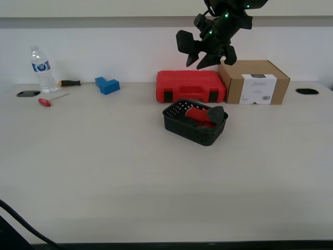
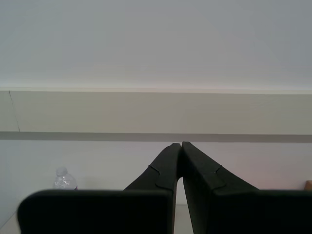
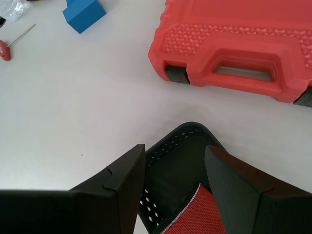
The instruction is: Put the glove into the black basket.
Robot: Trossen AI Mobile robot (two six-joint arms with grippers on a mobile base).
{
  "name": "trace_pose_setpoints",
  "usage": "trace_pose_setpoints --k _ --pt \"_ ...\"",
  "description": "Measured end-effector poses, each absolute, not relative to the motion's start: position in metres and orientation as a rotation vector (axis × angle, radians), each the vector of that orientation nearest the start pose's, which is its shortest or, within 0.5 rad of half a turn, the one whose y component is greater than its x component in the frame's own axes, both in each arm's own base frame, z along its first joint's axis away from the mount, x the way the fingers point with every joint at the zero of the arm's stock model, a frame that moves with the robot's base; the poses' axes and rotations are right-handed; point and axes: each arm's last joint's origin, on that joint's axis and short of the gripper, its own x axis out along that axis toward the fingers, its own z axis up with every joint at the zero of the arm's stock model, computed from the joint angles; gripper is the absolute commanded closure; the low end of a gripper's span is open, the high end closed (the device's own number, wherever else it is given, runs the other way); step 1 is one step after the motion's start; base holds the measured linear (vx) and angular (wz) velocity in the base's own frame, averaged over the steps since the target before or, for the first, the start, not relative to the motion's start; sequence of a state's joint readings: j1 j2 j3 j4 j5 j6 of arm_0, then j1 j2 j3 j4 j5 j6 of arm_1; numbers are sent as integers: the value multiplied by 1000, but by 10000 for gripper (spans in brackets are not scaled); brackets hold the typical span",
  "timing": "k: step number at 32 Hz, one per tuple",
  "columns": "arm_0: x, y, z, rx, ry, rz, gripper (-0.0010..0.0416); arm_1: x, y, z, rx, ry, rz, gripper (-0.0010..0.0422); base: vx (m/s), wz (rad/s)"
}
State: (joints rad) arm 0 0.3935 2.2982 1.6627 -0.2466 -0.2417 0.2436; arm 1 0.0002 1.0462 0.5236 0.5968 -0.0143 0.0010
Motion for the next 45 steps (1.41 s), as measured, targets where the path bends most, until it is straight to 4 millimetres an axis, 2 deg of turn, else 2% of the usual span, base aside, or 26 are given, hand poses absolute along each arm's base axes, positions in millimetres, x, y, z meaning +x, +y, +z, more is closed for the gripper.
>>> trace_pose_setpoints --k 45 --pt "449 194 130 152 957 481 236 226 0 269 0 -74 15 412 0 0"
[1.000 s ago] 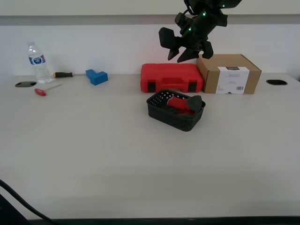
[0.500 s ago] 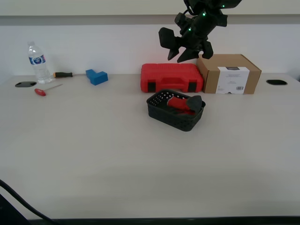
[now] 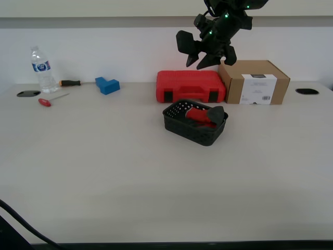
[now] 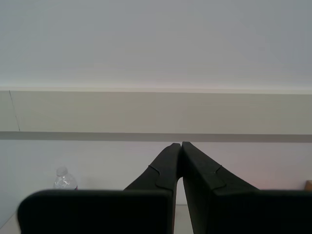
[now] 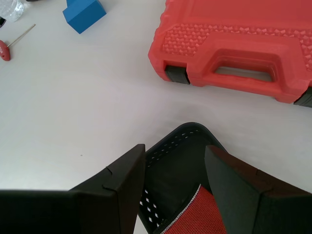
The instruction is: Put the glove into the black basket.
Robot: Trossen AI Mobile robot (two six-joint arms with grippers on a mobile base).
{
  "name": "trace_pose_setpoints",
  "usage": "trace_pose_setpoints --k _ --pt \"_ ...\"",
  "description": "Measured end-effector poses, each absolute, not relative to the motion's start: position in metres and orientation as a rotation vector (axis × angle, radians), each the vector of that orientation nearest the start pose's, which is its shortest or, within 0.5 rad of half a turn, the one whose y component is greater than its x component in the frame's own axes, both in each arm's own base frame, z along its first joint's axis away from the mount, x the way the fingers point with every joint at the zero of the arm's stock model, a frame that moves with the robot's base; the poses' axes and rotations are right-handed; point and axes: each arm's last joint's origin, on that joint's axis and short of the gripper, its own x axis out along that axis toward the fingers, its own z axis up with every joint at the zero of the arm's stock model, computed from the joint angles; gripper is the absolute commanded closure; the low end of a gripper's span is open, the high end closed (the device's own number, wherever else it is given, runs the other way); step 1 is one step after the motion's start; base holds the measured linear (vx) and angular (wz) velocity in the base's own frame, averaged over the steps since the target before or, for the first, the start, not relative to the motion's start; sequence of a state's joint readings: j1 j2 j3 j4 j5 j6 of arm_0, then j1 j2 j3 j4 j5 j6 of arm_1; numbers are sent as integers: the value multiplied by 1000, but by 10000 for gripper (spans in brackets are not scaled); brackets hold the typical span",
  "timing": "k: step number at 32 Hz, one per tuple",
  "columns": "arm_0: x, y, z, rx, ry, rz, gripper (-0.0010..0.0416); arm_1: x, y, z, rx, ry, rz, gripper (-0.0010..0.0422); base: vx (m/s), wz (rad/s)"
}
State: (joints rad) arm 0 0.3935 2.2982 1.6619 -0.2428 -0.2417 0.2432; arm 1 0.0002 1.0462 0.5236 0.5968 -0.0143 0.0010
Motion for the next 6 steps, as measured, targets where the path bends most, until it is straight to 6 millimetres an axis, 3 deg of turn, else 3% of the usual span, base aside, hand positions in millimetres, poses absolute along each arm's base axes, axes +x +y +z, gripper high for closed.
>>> trace_pose_setpoints --k 6 --pt "449 194 130 152 956 481 236 226 0 269 0 -74 15 412 0 0"
